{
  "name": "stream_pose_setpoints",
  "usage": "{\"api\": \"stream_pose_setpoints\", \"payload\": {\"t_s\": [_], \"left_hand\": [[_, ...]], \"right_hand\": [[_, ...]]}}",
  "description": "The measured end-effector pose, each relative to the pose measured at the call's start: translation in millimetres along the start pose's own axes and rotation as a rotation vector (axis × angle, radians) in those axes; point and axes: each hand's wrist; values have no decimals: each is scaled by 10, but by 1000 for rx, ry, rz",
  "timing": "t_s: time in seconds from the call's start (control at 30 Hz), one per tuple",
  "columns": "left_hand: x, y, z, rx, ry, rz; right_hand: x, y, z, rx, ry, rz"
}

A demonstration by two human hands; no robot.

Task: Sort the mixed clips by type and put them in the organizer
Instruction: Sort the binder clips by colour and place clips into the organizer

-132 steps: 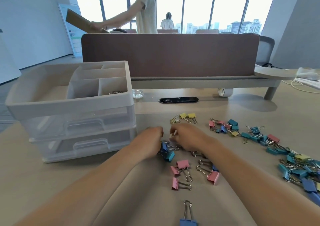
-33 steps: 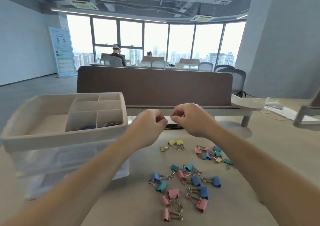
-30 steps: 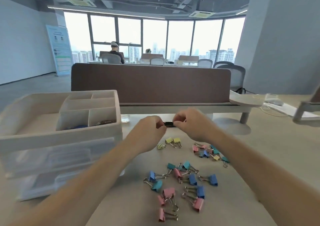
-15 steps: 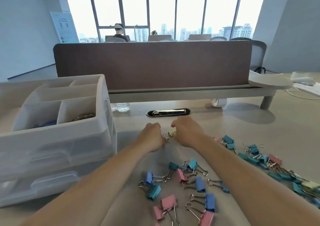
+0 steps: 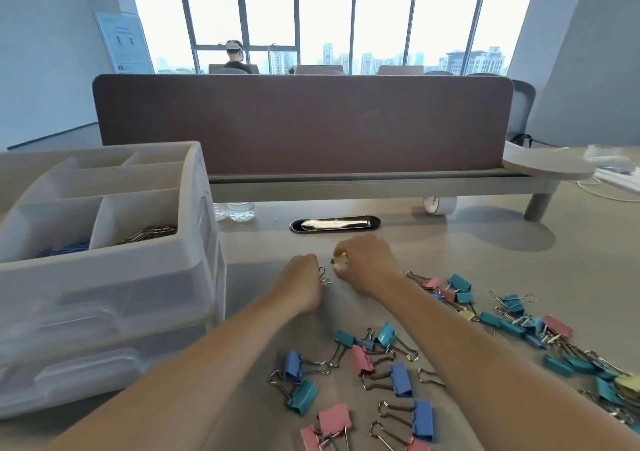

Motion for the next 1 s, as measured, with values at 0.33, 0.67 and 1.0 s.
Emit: {"api": "stream_pose_setpoints", "payload": {"t_s": [0.33,0.67,1.0], "left_hand": [[-202,42,-74,-45,136,-62],[-212,111,-114,-26,178,-64],[-560,461,-183,9,226,-45]], "right_hand": [[-283,-141,-265,340,-191,88],[-15,-50,-123,293,70,245],[-513,247,44,233,-34,216]]}}
Point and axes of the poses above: each hand's wrist, its own y-axis away from the middle knuckle, its own x-axis out of the palm, z = x × y, and after that the axes turned 10 degrees about -z, right-handed
